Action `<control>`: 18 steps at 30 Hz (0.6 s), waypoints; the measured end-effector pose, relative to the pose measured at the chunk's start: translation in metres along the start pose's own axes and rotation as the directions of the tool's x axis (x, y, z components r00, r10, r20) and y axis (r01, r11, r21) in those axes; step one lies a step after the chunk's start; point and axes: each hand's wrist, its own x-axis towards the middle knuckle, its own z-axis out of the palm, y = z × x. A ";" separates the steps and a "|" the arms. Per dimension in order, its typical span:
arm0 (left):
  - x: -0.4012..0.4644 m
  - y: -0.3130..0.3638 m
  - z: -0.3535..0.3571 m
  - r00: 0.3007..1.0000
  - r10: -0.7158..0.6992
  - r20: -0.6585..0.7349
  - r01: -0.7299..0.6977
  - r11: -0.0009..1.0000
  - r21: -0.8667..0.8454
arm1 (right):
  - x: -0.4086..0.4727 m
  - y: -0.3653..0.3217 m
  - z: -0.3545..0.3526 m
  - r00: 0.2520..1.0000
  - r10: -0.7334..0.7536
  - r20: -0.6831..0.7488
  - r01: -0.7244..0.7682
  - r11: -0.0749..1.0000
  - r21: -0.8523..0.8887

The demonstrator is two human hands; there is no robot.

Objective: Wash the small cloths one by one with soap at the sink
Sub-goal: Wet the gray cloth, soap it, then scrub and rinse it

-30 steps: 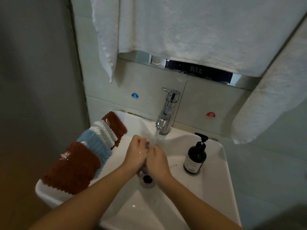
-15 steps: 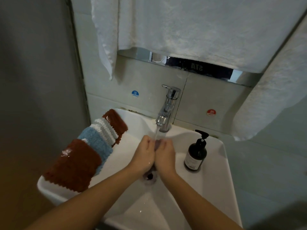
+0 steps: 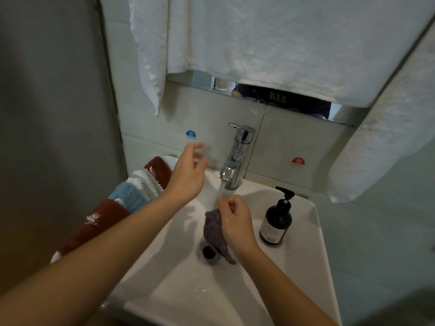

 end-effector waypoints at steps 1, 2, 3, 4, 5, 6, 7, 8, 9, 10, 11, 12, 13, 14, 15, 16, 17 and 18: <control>0.007 0.014 -0.001 0.997 0.078 0.028 -0.078 0.997 -0.008 | -0.001 -0.001 0.001 1.000 0.027 0.012 -0.027 1.000 0.012; 0.014 0.026 -0.001 0.987 0.144 0.065 -0.145 0.989 0.008 | -0.002 0.000 0.001 0.998 0.052 0.022 -0.052 0.999 0.005; 0.019 0.036 -0.001 0.976 0.194 0.104 -0.198 0.980 0.031 | -0.002 0.002 0.002 0.997 0.073 0.029 -0.072 0.997 -0.020; 0.023 0.043 0.001 0.965 0.224 0.138 -0.233 0.971 0.050 | -0.002 0.004 0.001 0.996 0.086 0.038 -0.084 0.995 -0.046; 0.026 0.048 0.003 0.956 0.239 0.169 -0.253 0.965 0.066 | -0.003 0.005 0.001 0.995 0.095 0.041 -0.092 0.994 -0.058; 0.028 0.050 0.004 0.950 0.243 0.196 -0.263 0.962 0.080 | -0.003 0.005 0.001 0.994 0.102 0.040 -0.100 0.993 -0.057; 0.030 0.050 0.005 0.946 0.241 0.217 -0.265 0.960 0.092 | -0.003 0.004 0.000 0.994 0.106 0.036 -0.104 0.993 -0.047; 0.032 0.049 0.006 0.945 0.236 0.228 -0.263 0.960 0.095 | -0.003 0.004 -0.001 0.994 0.102 0.030 -0.101 0.994 -0.036; 0.032 0.046 0.007 0.944 0.232 0.233 -0.259 0.962 0.089 | -0.003 0.004 -0.002 0.995 0.095 0.023 -0.095 0.995 -0.032; 0.032 0.042 0.007 0.945 0.231 0.233 -0.254 0.965 0.072 | -0.003 0.003 -0.003 0.996 0.088 0.017 -0.087 0.996 -0.031; 0.030 0.039 0.007 0.946 0.231 0.228 -0.249 0.967 0.052 | -0.003 0.004 -0.003 0.996 0.084 0.015 -0.084 0.996 -0.031; 0.029 0.035 0.007 0.947 0.231 0.224 -0.245 0.969 0.036 | -0.002 0.004 -0.003 0.996 0.085 0.017 -0.085 0.996 -0.031; 0.027 0.032 0.006 0.947 0.232 0.221 -0.244 0.969 0.026 | -0.003 0.005 -0.003 0.996 0.088 0.016 -0.087 0.996 -0.035; 0.025 0.029 0.005 0.946 0.235 0.223 -0.245 0.969 0.021 | -0.003 0.005 -0.002 0.996 0.088 0.014 -0.087 0.996 -0.033; 0.023 0.028 0.004 0.945 0.237 0.227 -0.246 0.969 0.008 | -0.003 0.005 -0.002 0.996 0.088 0.012 -0.088 0.996 -0.028; 0.022 0.025 0.003 0.945 0.230 0.231 -0.232 0.973 -0.021 | -0.003 0.005 -0.002 0.996 0.091 0.010 -0.091 0.996 -0.022; 0.019 0.021 0.002 0.949 0.205 0.238 -0.195 0.979 -0.063 | -0.003 0.005 -0.002 0.995 0.095 0.008 -0.095 0.995 -0.019; 0.015 0.014 0.001 0.955 0.166 0.246 -0.145 0.984 -0.103 | -0.002 0.006 -0.002 0.995 0.098 0.007 -0.098 0.995 -0.015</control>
